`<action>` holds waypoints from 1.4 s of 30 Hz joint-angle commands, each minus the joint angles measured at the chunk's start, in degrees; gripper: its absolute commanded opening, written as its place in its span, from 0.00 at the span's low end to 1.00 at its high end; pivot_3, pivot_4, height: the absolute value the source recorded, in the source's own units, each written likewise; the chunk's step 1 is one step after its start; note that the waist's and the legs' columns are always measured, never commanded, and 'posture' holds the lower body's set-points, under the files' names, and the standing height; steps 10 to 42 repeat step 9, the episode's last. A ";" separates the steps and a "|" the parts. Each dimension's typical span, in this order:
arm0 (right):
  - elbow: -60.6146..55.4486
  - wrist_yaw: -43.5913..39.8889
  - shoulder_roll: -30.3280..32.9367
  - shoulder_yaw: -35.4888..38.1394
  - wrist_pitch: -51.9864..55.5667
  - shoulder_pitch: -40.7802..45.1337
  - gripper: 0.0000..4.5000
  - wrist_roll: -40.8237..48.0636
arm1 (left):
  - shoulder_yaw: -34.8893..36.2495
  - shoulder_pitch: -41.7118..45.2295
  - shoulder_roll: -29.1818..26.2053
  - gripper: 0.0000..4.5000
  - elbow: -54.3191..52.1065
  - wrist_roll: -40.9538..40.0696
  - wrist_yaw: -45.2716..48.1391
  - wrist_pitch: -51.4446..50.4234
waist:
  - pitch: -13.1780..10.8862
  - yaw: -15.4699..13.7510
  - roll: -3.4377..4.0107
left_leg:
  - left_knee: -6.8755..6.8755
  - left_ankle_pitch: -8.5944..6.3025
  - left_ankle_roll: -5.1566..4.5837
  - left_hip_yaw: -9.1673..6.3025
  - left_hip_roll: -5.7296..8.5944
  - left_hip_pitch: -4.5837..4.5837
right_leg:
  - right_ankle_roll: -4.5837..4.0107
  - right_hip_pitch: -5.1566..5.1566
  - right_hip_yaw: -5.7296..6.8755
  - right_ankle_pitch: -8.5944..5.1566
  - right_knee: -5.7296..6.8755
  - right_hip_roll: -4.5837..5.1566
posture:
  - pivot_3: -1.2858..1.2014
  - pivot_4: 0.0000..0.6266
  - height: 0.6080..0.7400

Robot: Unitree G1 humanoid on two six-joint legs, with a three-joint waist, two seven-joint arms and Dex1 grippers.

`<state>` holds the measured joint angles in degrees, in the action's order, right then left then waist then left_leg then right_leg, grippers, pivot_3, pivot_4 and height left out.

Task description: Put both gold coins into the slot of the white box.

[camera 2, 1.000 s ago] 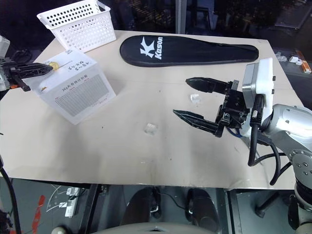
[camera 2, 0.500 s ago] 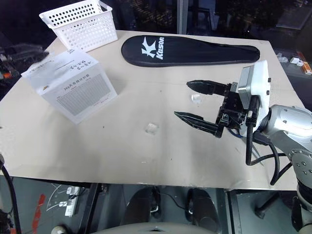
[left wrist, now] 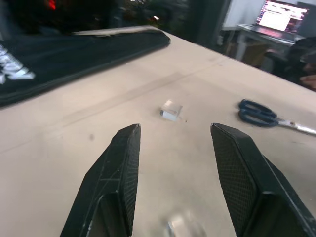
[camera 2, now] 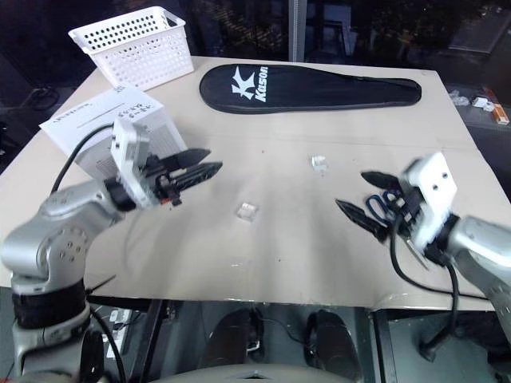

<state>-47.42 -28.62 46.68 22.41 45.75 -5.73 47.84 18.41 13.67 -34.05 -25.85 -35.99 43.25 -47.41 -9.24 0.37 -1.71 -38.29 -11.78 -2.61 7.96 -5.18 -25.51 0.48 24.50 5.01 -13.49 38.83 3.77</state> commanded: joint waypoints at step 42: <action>-6.95 1.48 -9.32 -0.45 -8.26 -17.07 0.81 -7.04 | 0.99 -15.62 2.88 0.50 -1.28 4.67 -3.98 12.66 | 0.08 -0.33 0.06 | -0.06 -0.17 0.26 -0.20 -0.10 0.08 | -0.24 -0.11 0.19 -0.12 -0.15 0.39 | 0.52 0.24 1.00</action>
